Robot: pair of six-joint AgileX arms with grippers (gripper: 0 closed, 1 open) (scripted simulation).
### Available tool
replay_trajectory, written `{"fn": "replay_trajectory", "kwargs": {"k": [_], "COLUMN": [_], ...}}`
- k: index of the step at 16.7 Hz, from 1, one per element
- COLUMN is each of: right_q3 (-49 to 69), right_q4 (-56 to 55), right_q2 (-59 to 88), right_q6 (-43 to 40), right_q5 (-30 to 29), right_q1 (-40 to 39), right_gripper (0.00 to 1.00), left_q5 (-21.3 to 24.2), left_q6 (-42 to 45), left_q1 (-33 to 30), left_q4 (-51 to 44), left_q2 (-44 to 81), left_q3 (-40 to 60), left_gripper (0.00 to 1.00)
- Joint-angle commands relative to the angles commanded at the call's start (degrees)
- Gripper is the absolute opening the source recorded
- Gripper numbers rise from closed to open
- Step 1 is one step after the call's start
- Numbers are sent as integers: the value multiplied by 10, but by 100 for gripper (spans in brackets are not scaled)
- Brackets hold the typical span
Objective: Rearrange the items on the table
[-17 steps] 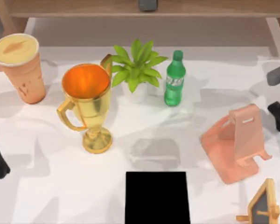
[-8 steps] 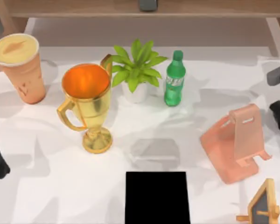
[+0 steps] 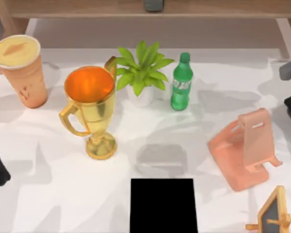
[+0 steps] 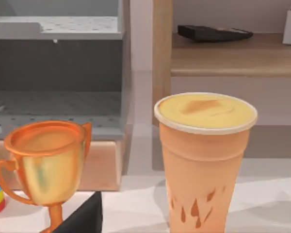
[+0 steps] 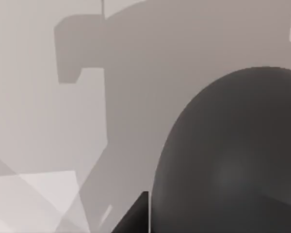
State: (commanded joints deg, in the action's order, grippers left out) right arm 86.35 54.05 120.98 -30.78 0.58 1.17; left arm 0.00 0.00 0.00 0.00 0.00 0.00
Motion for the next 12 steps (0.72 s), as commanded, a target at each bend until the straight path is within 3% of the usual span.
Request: {"fn": "replay_trajectory", "kwargs": {"k": [6, 12], "right_q3": [99, 105], "right_q4": [151, 159], "right_q2": [-43, -47], "right_q6": [-1, 0], "right_q5": [-2, -2], "right_q1": [1, 0], "right_gripper": [0, 0], "left_q5": [0, 0], "left_q6": [0, 0], "left_q1": [0, 0], "left_q4": [0, 0], "left_q2": [0, 0], "left_q3": [0, 0], "left_gripper": [100, 100]}}
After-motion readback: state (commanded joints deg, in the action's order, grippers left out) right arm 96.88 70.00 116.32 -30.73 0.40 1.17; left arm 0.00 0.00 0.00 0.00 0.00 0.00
